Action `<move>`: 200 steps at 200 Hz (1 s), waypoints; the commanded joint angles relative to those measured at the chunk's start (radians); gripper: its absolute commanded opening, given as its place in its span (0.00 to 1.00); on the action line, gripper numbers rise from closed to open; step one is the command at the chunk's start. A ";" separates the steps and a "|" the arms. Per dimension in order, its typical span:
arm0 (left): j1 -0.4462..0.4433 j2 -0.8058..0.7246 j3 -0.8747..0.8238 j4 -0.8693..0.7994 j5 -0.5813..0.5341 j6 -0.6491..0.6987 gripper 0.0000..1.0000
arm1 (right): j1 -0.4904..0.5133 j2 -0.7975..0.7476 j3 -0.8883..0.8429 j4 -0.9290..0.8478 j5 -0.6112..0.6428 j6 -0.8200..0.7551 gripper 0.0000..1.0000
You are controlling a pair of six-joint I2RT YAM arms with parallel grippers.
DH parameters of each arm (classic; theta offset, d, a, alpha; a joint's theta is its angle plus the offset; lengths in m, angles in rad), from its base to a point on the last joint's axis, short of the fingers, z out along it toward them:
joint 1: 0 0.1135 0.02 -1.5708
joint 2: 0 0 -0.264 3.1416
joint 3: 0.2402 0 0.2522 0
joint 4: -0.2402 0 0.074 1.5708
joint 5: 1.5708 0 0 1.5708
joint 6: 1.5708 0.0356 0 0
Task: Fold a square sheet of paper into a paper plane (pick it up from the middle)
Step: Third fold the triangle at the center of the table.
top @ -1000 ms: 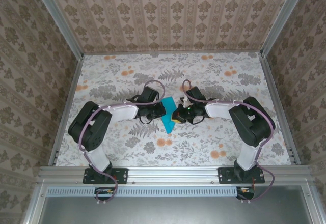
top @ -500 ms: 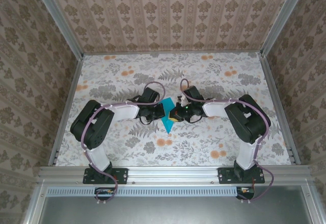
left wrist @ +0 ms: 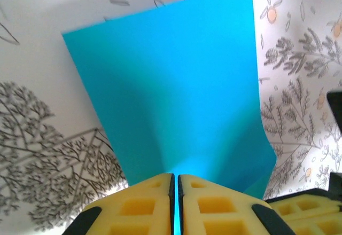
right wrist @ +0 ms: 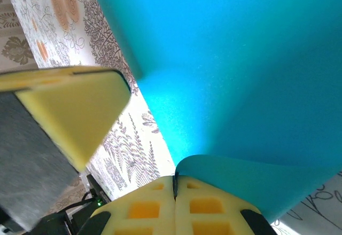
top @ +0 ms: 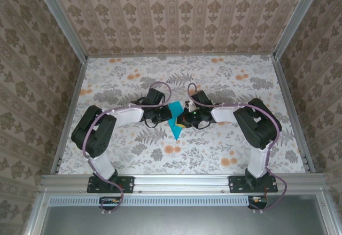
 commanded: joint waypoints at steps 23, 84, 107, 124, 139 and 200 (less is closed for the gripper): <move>0.010 0.033 0.028 -0.016 0.014 0.028 0.10 | 0.005 0.034 0.024 0.023 -0.017 0.008 0.02; 0.009 0.067 0.040 -0.035 0.019 0.029 0.06 | 0.010 0.058 0.043 0.026 -0.030 0.004 0.02; 0.008 0.070 0.042 -0.036 0.022 0.030 0.06 | 0.011 0.066 0.048 0.025 -0.032 0.000 0.02; 0.008 0.073 0.044 -0.038 0.024 0.030 0.06 | 0.011 0.069 0.051 0.023 -0.033 -0.002 0.02; 0.007 0.074 0.043 -0.038 0.024 0.030 0.06 | 0.012 0.070 0.052 0.020 -0.036 -0.007 0.02; 0.005 0.081 0.044 -0.041 0.027 0.030 0.06 | 0.013 0.082 0.063 -0.022 -0.035 -0.049 0.02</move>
